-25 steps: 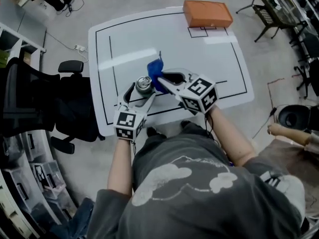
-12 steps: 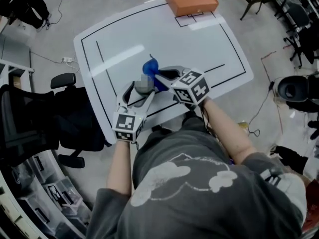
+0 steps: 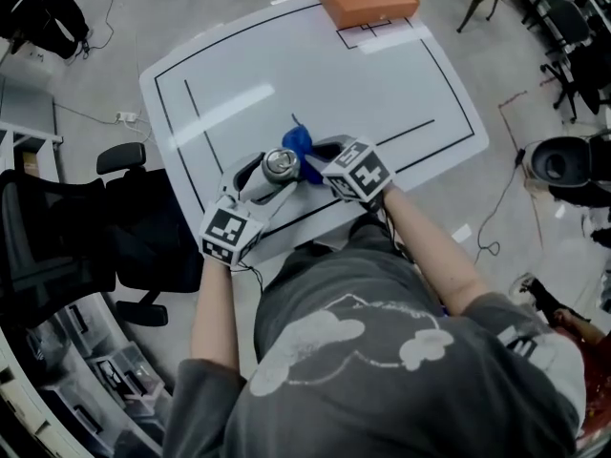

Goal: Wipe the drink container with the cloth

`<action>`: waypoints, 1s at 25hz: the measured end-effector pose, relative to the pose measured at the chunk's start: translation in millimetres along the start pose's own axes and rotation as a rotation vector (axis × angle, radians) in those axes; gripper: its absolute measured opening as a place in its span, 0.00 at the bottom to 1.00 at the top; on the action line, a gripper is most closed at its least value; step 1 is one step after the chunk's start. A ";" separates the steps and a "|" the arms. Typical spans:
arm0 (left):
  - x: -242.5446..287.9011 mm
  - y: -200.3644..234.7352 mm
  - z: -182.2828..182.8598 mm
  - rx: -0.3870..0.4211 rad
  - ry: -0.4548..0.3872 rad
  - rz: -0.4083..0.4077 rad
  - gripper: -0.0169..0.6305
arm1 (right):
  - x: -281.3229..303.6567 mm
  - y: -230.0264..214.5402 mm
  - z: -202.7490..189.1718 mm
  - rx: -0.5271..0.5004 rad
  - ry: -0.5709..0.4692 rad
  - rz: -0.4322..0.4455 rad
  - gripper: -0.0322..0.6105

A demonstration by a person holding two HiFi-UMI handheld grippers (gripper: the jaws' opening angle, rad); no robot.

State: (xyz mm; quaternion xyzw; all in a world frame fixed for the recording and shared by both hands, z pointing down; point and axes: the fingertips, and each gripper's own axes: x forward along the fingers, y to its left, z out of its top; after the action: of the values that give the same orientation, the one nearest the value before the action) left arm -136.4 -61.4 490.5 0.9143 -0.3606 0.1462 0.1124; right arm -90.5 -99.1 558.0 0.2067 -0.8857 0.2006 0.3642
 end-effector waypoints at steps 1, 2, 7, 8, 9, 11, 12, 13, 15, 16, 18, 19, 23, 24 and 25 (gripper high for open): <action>-0.4 -0.2 -0.1 0.008 0.004 -0.016 0.51 | 0.7 0.2 -0.8 -0.001 0.004 0.000 0.12; -0.8 -0.4 0.0 0.013 0.008 -0.026 0.51 | 1.1 0.6 -1.0 -0.004 0.007 0.002 0.12; -2.4 -0.5 -2.5 -0.026 0.004 0.052 0.51 | 0.6 1.0 -1.3 -0.007 0.012 0.042 0.12; -4.0 -0.3 -3.9 -0.049 -0.004 0.093 0.51 | -0.2 1.1 -1.6 -0.010 0.016 0.057 0.12; -6.0 -0.2 -5.4 -0.078 -0.013 0.141 0.51 | -1.5 1.0 -1.5 -0.014 0.019 0.075 0.12; -10.2 -0.7 -8.4 -0.155 -0.033 0.253 0.51 | -6.1 -1.1 0.7 -0.020 0.019 0.118 0.13; -12.2 -1.3 -10.2 -0.197 -0.044 0.315 0.51 | -9.8 -3.5 3.7 -0.026 0.012 0.138 0.13; -14.2 -2.0 -11.9 -0.237 -0.056 0.380 0.51 | -14.3 -6.4 8.2 -0.036 0.001 0.157 0.13; -18.6 -3.3 -13.5 -0.309 -0.087 0.511 0.51 | -24.2 -12.4 21.8 -0.064 -0.034 0.196 0.13; -20.6 -3.6 -13.1 -0.336 -0.101 0.571 0.51 | -29.0 -15.1 31.1 -0.079 -0.059 0.215 0.13; -21.0 -3.3 -9.8 -0.370 -0.114 0.667 0.52 | -37.6 -18.9 54.2 -0.108 -0.118 0.263 0.13; -18.8 -3.0 -7.4 -0.382 -0.114 0.705 0.53 | -41.3 -19.9 66.4 -0.123 -0.147 0.291 0.13; -6.4 3.2 -4.7 -0.446 -0.079 0.857 0.59 | -49.2 -15.9 102.6 -0.202 -0.209 0.408 0.13; -3.4 5.7 -8.3 -0.472 -0.053 0.886 0.59 | -50.4 -12.9 107.9 -0.225 -0.215 0.435 0.13; -0.4 7.8 -12.4 -0.496 -0.026 0.905 0.59 | -51.6 -8.9 112.0 -0.249 -0.219 0.461 0.13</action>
State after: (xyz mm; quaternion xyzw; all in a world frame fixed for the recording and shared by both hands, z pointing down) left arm -144.5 -62.8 502.7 0.6143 -0.7454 0.0788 0.2466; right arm -115.3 -151.8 449.0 -0.0263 -0.9612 0.1442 0.2338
